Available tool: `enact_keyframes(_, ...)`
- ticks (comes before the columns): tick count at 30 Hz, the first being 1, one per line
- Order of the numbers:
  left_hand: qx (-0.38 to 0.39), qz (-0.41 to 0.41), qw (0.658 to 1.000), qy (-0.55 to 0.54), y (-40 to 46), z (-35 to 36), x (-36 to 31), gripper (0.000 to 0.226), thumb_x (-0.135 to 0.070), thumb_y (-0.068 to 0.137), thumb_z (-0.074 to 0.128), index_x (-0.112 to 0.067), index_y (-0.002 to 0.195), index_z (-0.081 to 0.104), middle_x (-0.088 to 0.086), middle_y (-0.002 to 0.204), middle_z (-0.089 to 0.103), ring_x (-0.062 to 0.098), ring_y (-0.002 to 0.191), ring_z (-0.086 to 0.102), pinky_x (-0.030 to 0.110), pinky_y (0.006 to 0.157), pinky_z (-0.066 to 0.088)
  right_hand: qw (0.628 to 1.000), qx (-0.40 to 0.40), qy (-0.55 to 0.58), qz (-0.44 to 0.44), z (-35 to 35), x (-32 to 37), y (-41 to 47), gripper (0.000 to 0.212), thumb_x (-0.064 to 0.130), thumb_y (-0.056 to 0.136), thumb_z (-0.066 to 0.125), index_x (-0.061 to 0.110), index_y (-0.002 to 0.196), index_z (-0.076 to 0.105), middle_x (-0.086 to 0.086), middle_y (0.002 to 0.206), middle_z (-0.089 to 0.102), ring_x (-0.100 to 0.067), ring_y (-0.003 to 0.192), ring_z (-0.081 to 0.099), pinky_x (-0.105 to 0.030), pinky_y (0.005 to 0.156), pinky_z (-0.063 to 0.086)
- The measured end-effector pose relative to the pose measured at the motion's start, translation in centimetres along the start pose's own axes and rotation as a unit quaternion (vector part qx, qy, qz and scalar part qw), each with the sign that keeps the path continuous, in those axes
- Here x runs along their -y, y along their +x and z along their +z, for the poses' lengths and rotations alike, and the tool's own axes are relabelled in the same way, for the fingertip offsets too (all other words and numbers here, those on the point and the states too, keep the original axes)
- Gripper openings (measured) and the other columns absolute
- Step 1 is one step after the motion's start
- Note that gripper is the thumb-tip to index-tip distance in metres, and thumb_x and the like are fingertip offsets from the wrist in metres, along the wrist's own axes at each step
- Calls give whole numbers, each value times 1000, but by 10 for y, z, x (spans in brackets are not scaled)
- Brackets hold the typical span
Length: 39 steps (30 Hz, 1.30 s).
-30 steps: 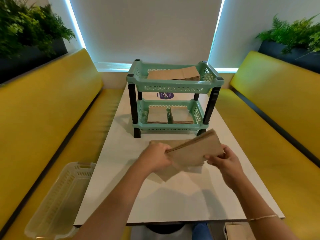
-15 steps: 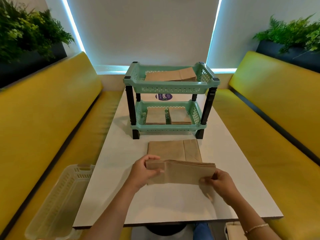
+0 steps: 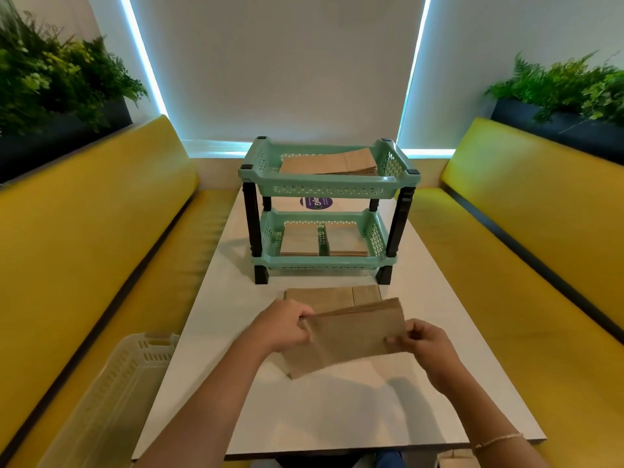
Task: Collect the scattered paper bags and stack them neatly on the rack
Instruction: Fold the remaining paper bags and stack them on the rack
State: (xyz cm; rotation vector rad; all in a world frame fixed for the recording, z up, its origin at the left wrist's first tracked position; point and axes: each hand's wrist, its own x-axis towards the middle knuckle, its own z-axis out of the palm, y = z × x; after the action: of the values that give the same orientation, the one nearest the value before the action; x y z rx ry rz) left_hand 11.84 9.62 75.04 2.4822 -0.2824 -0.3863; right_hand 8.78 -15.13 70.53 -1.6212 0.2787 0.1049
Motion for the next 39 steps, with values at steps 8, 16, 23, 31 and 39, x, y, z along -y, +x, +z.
enact_keyframes(8, -146, -25, 896, -418, 21, -11, -38, 22, -13, 83, 69, -22, 102, 63, -4, 97, 70, 16, 95, 65, 31, 84, 51, 991, 126, 51, -8, 7, 52, 1, 54, 11, 69, 77, 21, 117, 56, -8, 109, 67, -26, 102, 63, -30, 80, 52)
enact_keyframes(16, -195, -38, 720, -665, 52, 1, -89, 21, -9, 84, 66, -16, 104, 62, 8, 99, 70, 28, 95, 65, 46, 84, 53, 981, 30, 186, -33, 54, 92, 19, 18, 7, 85, 61, 5, 103, 59, -11, 91, 68, -26, 86, 63, -37, 78, 53)
enact_keyframes(23, -281, 38, 679, -677, 84, -99, -88, 33, 0, 76, 70, -15, 103, 60, 2, 97, 68, 21, 91, 63, 36, 75, 52, 991, -9, 37, -130, 21, 151, 71, 8, 6, 92, 54, 9, 91, 62, -8, 80, 67, -19, 69, 64, -25, 56, 51)
enact_keyframes(31, -314, 40, 857, -407, 143, -208, -73, 17, -4, 77, 73, -16, 86, 64, 6, 91, 68, 19, 78, 66, 35, 79, 55, 967, -83, -99, -219, 21, 264, 164, 16, 5, 92, 55, 11, 78, 61, -3, 64, 59, -15, 55, 54, -29, 54, 48)
enact_keyframes(39, -290, -70, 948, -111, 199, -210, -46, 12, -17, 79, 72, -14, 86, 64, 7, 83, 61, 20, 78, 59, 33, 78, 51, 913, -131, -356, -147, 42, 279, 240, 21, 8, 86, 58, 0, 101, 70, -14, 101, 68, -28, 98, 63, -27, 76, 47)
